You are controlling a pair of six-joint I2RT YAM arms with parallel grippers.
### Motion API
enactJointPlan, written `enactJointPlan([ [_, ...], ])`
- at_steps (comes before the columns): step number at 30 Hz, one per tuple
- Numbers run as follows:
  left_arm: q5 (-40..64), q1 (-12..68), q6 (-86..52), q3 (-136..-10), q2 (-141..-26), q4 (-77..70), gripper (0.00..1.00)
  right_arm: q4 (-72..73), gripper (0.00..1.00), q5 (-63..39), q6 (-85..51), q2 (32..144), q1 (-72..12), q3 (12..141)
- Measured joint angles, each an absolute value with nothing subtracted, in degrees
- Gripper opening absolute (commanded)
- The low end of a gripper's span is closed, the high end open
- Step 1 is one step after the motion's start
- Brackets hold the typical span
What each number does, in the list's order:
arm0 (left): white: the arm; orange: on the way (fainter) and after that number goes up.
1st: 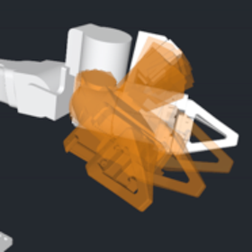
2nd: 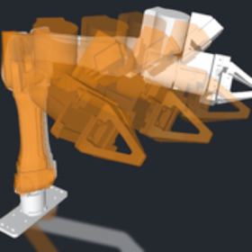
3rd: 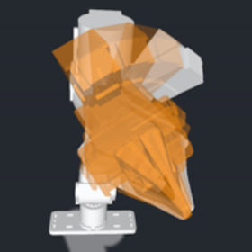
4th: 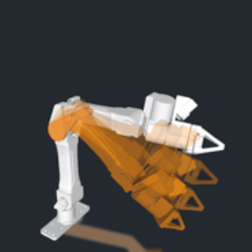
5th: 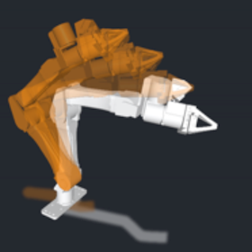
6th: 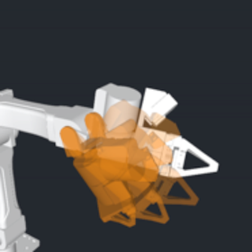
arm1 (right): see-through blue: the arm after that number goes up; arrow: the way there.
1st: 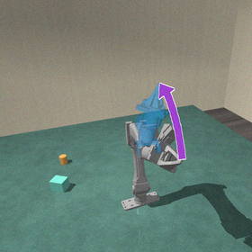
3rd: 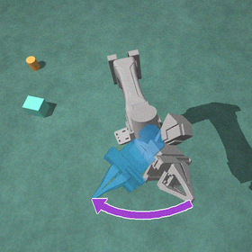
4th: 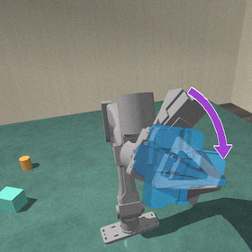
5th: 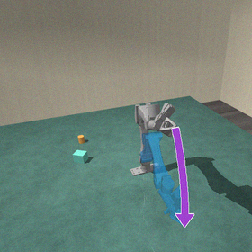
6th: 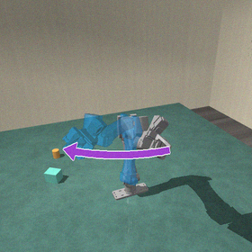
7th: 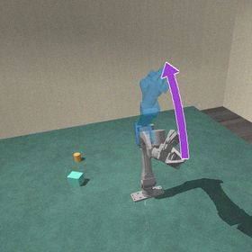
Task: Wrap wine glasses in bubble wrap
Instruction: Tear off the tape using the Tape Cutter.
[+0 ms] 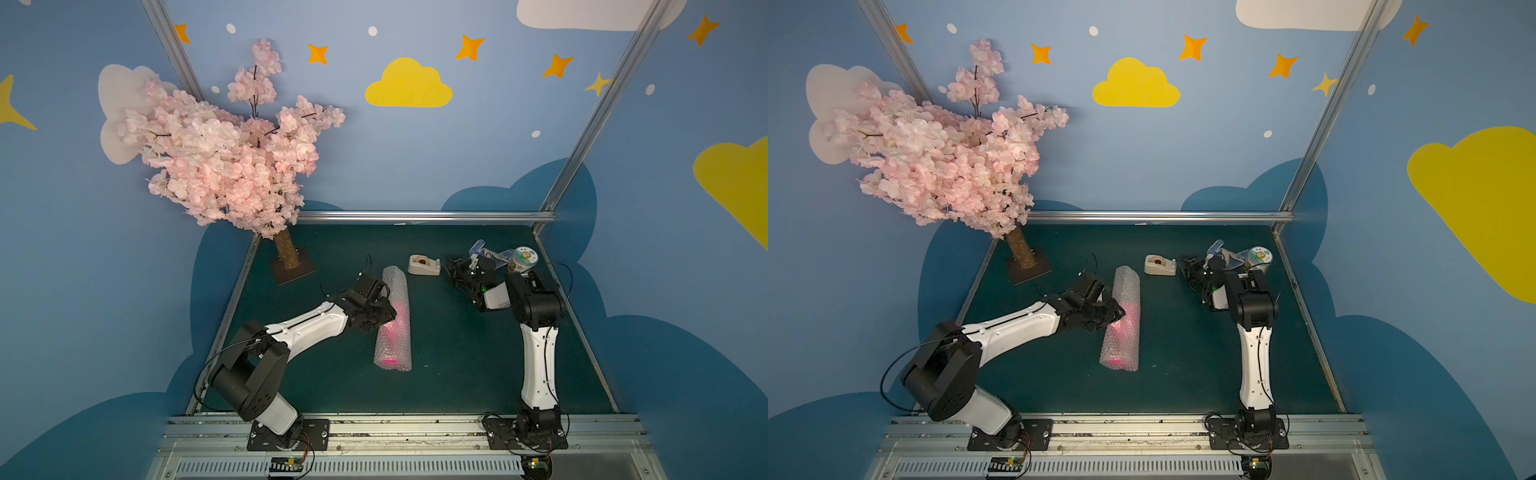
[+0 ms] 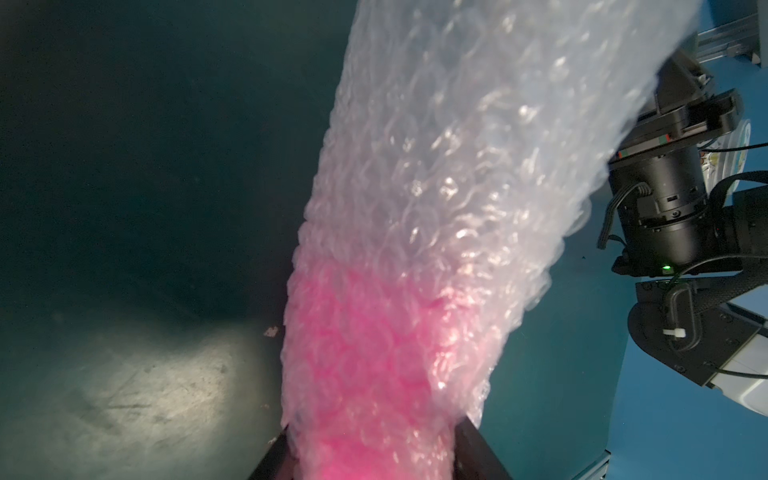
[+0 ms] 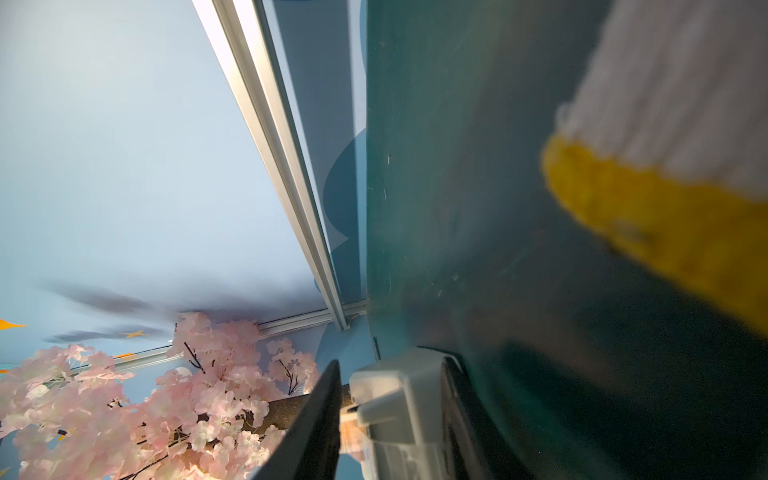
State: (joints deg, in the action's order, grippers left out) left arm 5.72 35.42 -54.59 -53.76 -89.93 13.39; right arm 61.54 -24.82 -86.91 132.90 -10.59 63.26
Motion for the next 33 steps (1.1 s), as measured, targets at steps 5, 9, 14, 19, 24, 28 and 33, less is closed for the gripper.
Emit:
enactJointPlan([
  [5,5.8,35.4,-54.6,-53.8,-90.0,13.3,0.51,62.8,0.36,-24.6,-87.4,132.9,-10.3,62.6],
  [9,5.8,35.4,-54.6,-53.8,-90.0,13.3,0.51,62.9,0.29,-24.6,-87.8,132.9,-10.2,62.5],
  [14,5.8,35.5,-54.6,-53.8,-90.0,13.2,0.51,63.0,0.25,-24.6,-88.1,132.9,-10.1,62.5],
  [19,5.8,35.6,-54.6,-53.8,-90.0,13.2,0.51,63.2,0.21,-24.6,-88.3,132.9,-10.1,62.4],
  [24,5.8,35.6,-54.6,-53.8,-90.0,13.2,0.51,63.5,0.19,-24.6,-88.4,132.9,-9.9,62.2],
  [28,5.8,35.6,-54.6,-53.8,-90.0,13.2,0.51,63.9,0.17,-24.5,-88.5,132.9,-9.8,61.9],
  [33,5.8,35.6,-54.6,-53.8,-90.0,13.2,0.51,64.4,0.13,-24.4,-88.6,132.9,-9.8,61.6],
])
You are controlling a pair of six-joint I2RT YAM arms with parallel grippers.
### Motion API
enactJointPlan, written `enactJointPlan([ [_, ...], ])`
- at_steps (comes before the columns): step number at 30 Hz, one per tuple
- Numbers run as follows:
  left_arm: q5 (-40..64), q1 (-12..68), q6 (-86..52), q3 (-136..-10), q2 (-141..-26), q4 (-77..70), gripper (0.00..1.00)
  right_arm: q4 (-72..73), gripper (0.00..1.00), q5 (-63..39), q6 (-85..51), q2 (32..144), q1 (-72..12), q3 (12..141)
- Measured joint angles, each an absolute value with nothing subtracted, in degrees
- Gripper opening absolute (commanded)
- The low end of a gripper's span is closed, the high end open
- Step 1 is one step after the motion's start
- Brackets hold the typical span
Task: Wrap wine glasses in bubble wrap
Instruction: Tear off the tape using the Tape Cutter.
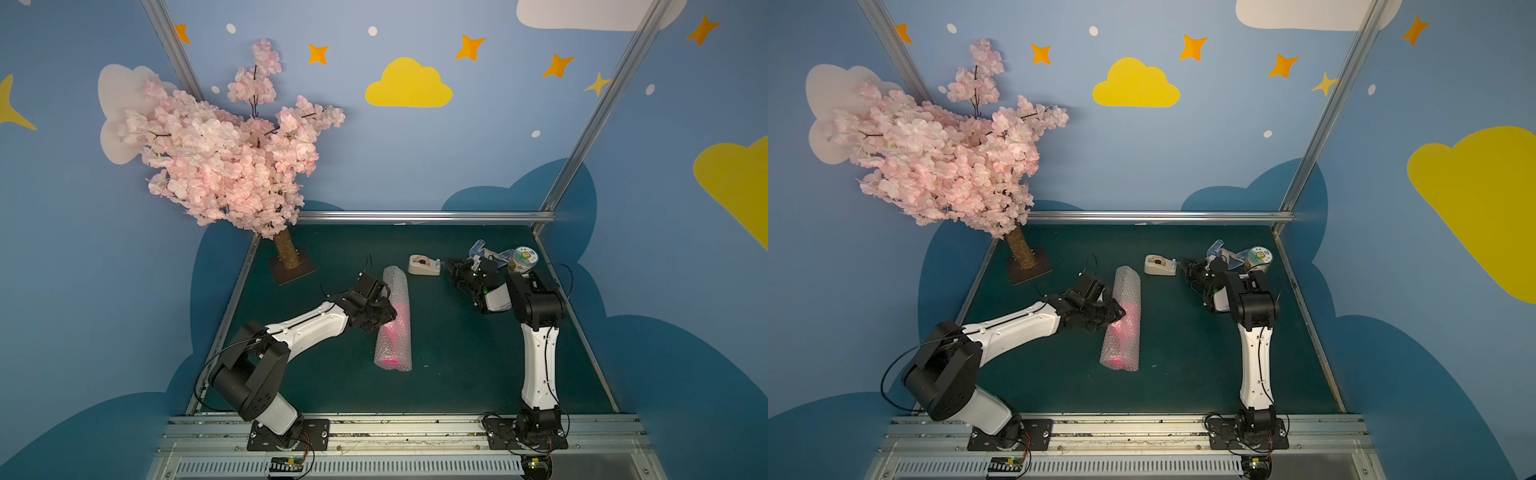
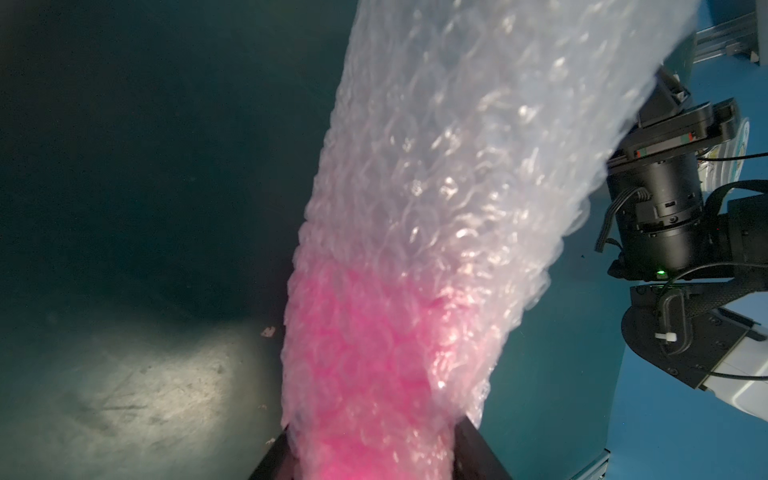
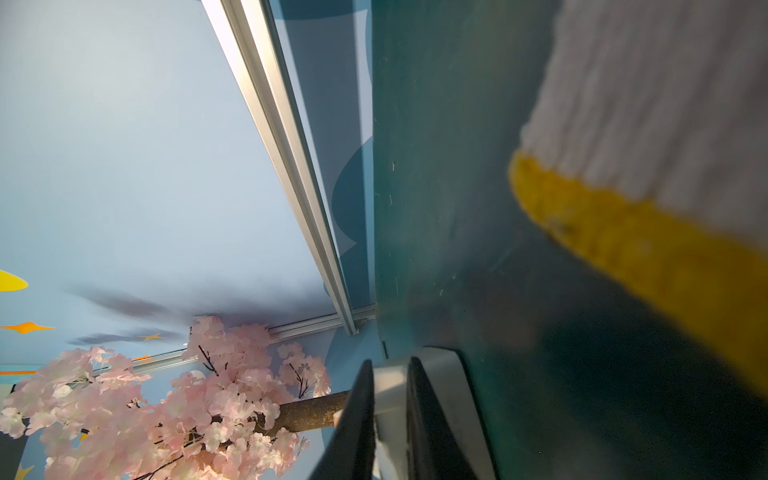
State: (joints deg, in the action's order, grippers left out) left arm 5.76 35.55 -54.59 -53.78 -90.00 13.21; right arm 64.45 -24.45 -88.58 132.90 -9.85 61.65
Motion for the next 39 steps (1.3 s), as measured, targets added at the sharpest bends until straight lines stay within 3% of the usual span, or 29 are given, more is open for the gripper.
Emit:
enactJointPlan([
  [17,5.8,35.6,-54.4,-53.8,-90.0,13.2,0.51,64.1,0.0,-24.4,-88.0,132.8,-9.8,61.6],
  [39,5.8,35.6,-54.4,-53.8,-90.0,13.2,0.51,48.9,0.0,-23.9,-77.7,128.8,-10.2,62.7],
])
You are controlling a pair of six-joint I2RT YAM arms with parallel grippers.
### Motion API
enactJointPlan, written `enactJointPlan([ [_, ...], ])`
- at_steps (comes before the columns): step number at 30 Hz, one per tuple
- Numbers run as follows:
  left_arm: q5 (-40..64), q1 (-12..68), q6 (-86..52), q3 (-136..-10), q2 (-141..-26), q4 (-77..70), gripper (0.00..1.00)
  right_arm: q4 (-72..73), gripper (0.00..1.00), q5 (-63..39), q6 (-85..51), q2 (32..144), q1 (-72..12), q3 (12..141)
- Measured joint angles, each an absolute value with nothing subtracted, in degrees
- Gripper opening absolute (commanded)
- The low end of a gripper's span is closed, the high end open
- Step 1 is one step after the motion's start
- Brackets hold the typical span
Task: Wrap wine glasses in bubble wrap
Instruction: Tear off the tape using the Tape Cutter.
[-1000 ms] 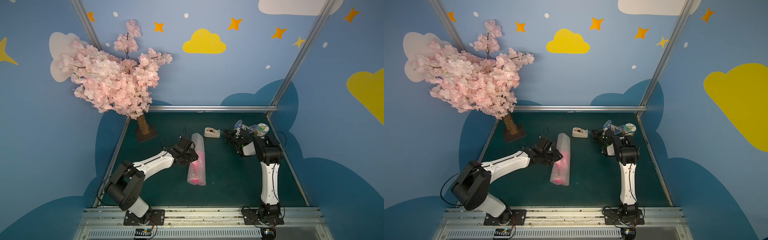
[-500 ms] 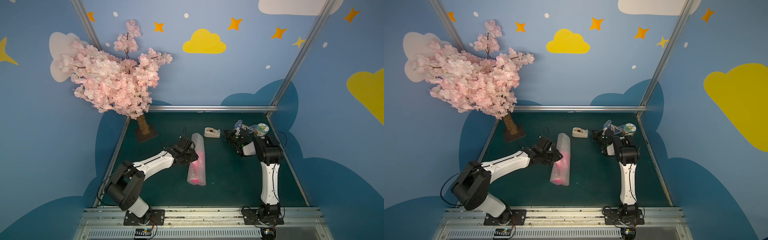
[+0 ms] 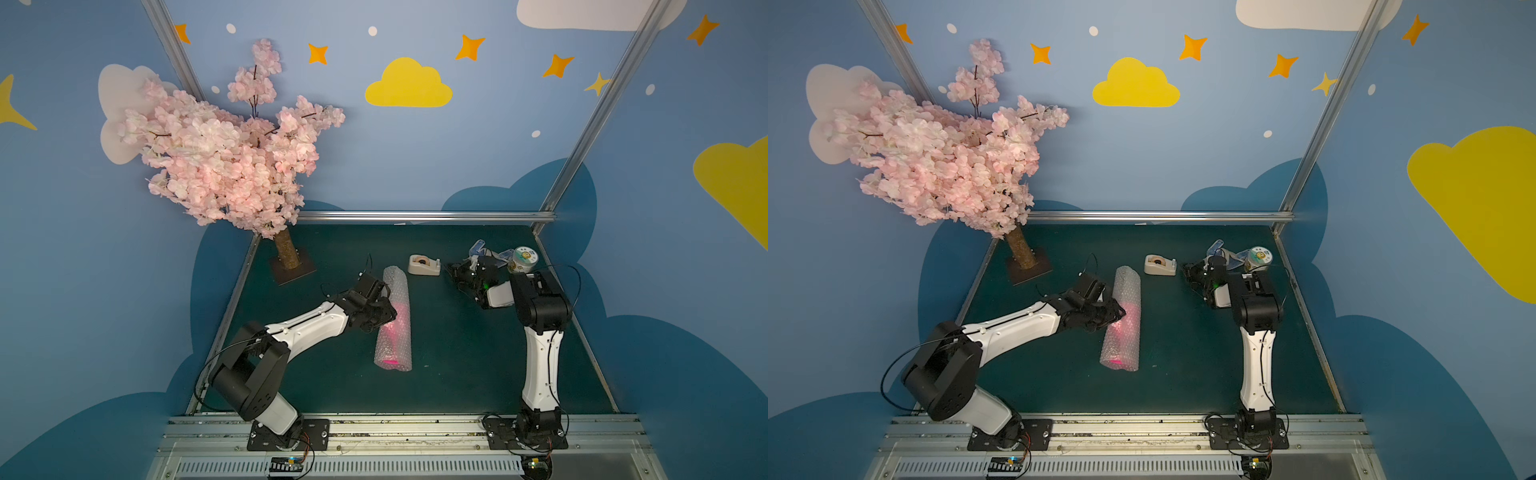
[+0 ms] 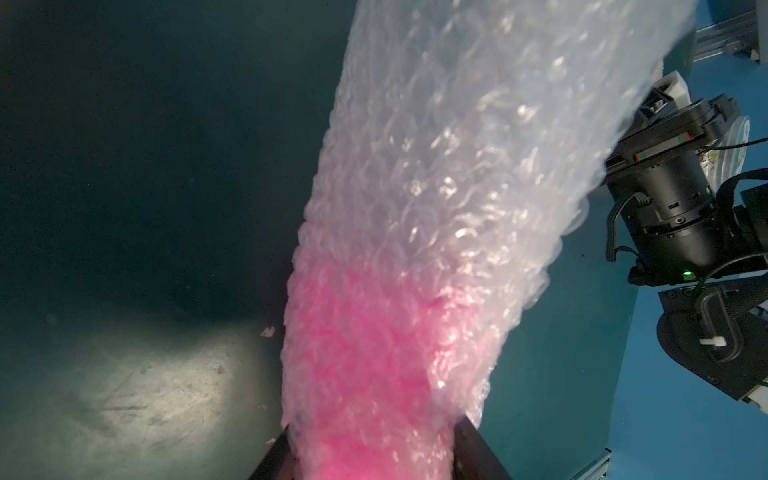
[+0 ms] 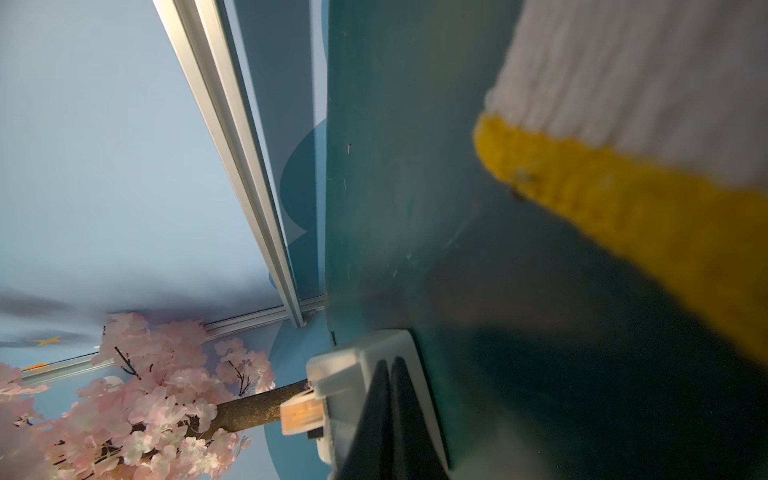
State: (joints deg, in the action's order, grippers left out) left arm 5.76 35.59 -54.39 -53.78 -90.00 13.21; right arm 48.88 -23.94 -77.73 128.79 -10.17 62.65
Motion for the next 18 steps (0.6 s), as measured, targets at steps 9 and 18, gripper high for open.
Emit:
enactJointPlan([
  [9,5.8,35.6,-54.4,-53.8,-90.0,13.2,0.51,43.6,0.0,-22.7,-74.3,127.7,-10.6,63.5],
  [18,5.8,35.6,-54.4,-53.8,-90.0,13.2,0.51,39.6,0.0,-21.8,-72.1,126.4,-10.7,63.2],
])
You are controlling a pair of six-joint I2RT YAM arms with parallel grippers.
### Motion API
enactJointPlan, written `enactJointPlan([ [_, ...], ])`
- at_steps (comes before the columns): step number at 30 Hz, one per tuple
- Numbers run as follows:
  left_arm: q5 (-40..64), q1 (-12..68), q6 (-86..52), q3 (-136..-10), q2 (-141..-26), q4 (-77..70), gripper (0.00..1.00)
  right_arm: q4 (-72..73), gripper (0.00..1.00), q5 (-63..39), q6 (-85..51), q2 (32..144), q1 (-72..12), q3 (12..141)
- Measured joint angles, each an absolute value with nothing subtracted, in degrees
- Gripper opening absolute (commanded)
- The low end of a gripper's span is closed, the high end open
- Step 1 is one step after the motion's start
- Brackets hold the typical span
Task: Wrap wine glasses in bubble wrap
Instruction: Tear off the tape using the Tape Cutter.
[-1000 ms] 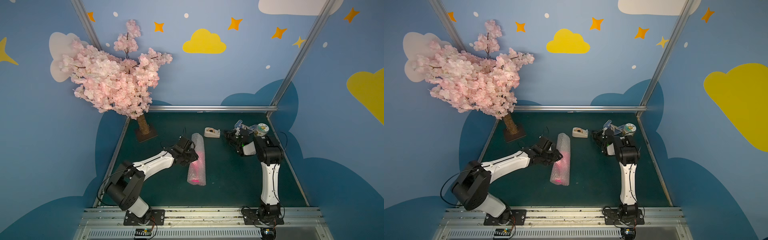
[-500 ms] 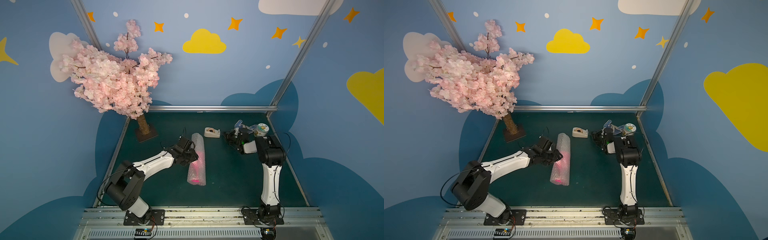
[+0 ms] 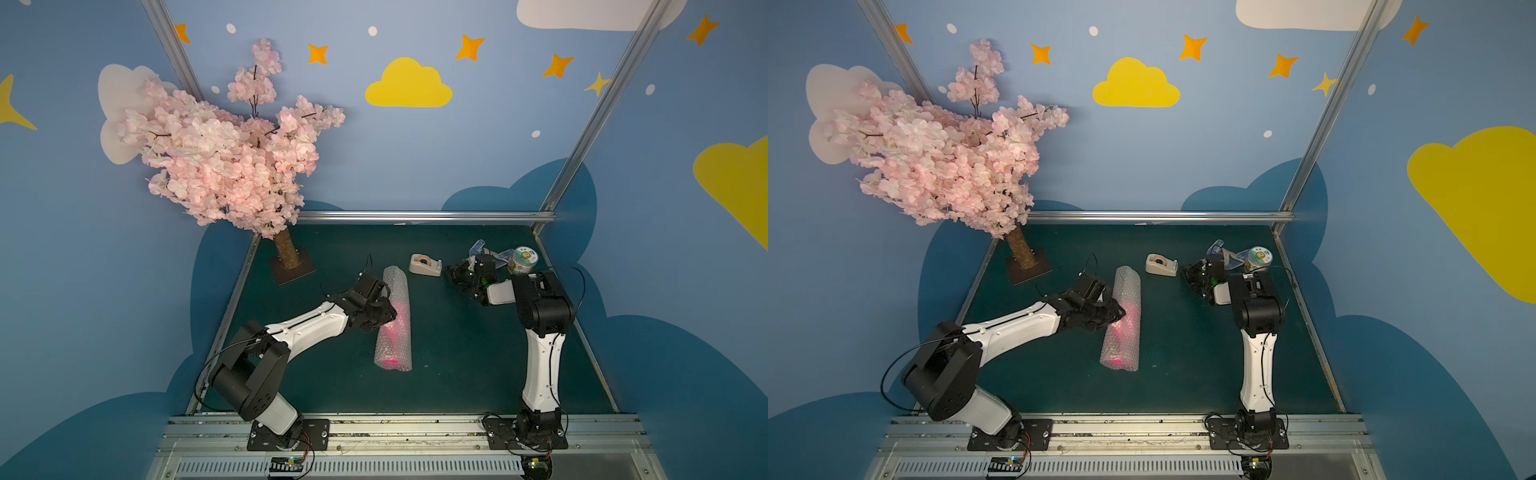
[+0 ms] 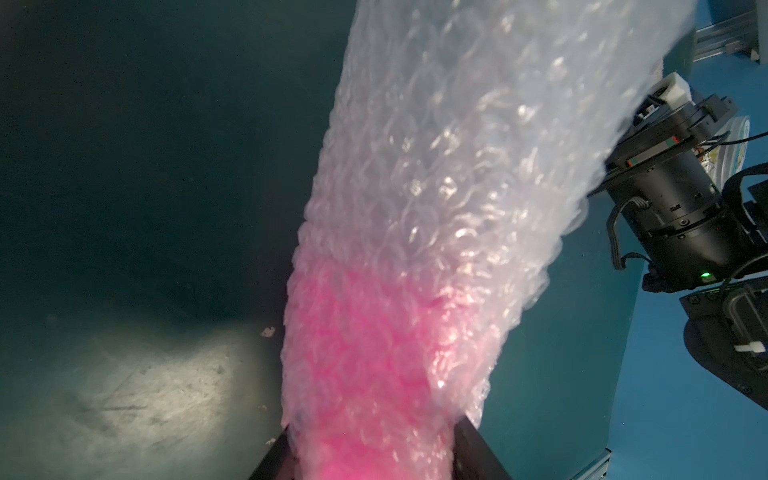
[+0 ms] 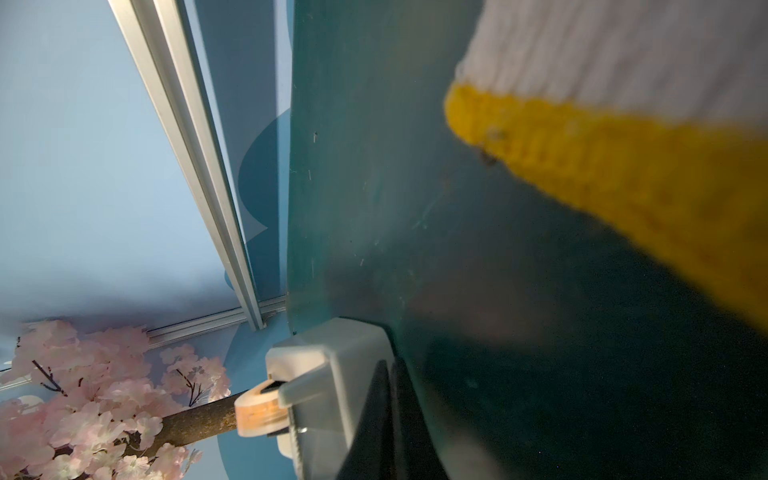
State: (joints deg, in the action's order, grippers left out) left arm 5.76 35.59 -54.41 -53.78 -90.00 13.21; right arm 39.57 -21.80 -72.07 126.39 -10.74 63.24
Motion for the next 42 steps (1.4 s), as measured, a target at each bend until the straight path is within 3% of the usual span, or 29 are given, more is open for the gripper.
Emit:
enactJointPlan([
  [30,5.7,35.6,-54.3,-53.8,-90.0,13.3,0.5,15.2,0.0,-12.0,-57.6,121.9,-12.7,69.5],
  [42,6.2,35.4,-54.2,-54.5,-90.5,13.6,0.5,-4.9,0.0,-5.0,-52.9,121.9,-13.3,79.1],
])
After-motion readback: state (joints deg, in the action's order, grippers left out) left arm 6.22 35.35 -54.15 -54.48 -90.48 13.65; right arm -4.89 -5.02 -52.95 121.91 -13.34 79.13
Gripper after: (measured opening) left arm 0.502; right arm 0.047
